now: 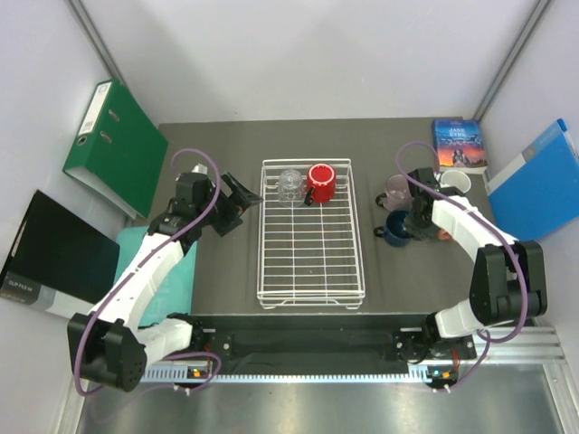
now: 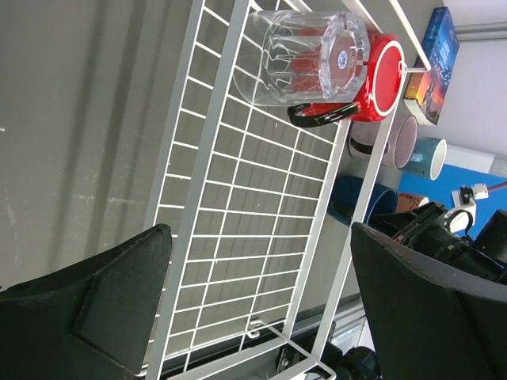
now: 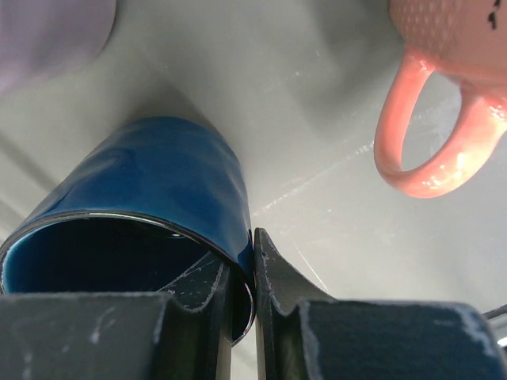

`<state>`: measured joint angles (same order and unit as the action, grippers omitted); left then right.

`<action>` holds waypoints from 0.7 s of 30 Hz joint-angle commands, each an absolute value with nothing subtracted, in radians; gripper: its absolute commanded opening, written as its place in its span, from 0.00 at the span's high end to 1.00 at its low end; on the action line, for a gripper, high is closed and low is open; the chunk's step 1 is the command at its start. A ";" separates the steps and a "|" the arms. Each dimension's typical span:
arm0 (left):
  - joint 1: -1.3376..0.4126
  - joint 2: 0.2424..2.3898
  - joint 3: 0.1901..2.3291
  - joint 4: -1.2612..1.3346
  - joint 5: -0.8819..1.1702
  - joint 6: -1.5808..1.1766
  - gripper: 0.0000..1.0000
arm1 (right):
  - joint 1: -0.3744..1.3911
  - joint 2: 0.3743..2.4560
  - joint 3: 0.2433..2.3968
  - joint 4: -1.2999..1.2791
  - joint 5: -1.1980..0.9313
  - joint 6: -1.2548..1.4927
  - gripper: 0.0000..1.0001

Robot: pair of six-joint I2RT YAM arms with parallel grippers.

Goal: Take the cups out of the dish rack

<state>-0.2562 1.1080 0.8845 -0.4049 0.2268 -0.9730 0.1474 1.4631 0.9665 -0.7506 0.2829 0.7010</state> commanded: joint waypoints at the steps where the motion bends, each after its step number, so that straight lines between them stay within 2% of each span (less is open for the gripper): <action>1: -0.259 1.127 0.894 -0.380 0.239 -0.962 0.01 | 0.137 1.463 0.959 -0.680 0.285 0.707 1.00; 3: -0.259 1.132 0.891 -0.368 0.239 -0.962 0.01 | 0.133 1.470 0.945 -0.672 0.285 0.703 0.97; 8: -0.259 1.149 0.888 -0.362 0.253 -0.969 0.01 | 0.132 1.474 0.948 -0.680 0.275 0.692 0.74; 12: -0.259 1.158 0.890 -0.353 0.250 -0.971 0.01 | 0.132 1.439 0.975 -0.701 0.275 0.684 0.67; 21: -0.259 1.157 0.916 -0.354 0.229 -0.943 0.01 | 0.166 1.304 1.129 -0.811 0.238 0.667 0.59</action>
